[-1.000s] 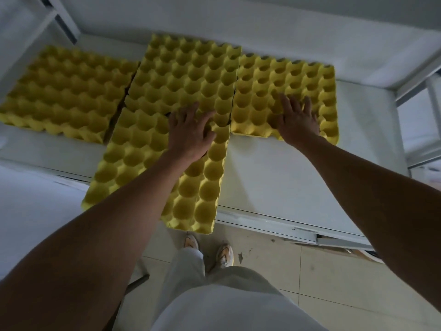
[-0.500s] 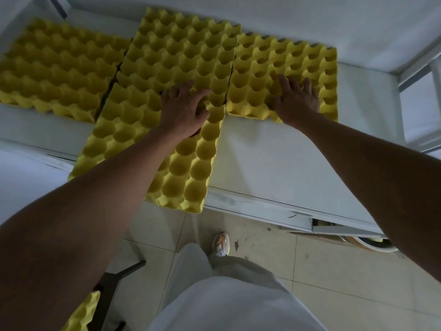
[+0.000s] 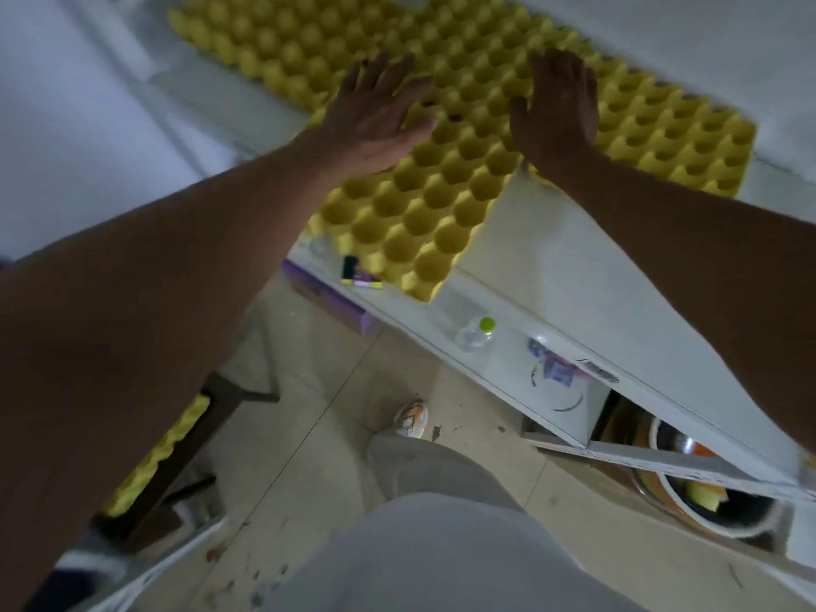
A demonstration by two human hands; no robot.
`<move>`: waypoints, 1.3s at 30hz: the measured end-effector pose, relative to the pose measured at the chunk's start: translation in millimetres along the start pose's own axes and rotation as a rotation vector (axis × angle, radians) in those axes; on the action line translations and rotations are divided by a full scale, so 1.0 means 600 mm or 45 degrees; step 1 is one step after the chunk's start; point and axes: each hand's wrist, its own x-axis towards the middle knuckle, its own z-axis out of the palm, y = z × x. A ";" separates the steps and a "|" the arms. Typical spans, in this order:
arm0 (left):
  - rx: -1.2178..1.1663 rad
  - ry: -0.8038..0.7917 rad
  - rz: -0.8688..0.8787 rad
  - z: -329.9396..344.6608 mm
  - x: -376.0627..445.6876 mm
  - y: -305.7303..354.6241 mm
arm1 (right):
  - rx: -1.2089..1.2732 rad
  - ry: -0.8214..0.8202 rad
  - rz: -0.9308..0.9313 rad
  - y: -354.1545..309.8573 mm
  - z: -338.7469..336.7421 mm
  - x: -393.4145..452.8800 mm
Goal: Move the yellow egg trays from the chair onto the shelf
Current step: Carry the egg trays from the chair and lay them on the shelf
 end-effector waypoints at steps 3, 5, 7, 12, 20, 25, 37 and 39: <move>0.042 0.078 -0.223 -0.042 -0.150 -0.075 | -0.009 -0.015 -0.252 -0.145 -0.011 -0.030; 0.072 0.151 -0.404 -0.061 -0.275 -0.121 | -0.024 -0.030 -0.428 -0.243 -0.023 -0.079; 0.044 0.239 -0.656 -0.070 -0.413 -0.161 | -0.086 -0.077 -0.636 -0.338 -0.033 -0.151; -0.081 0.125 -1.158 -0.061 -0.795 -0.207 | -0.156 -0.281 -1.239 -0.544 -0.027 -0.361; -0.177 -0.317 -1.477 0.025 -1.179 -0.198 | -0.200 -0.949 -1.298 -0.785 0.044 -0.601; -0.310 -0.335 -1.402 0.077 -1.199 -0.256 | -0.328 -1.024 -1.373 -0.877 0.076 -0.620; -0.145 -0.306 -1.542 0.146 -1.179 -0.371 | -0.216 -1.099 -1.104 -1.044 0.158 -0.559; -0.140 -0.285 -1.549 0.155 -1.181 -0.373 | -0.185 -1.068 -1.090 -1.040 0.166 -0.553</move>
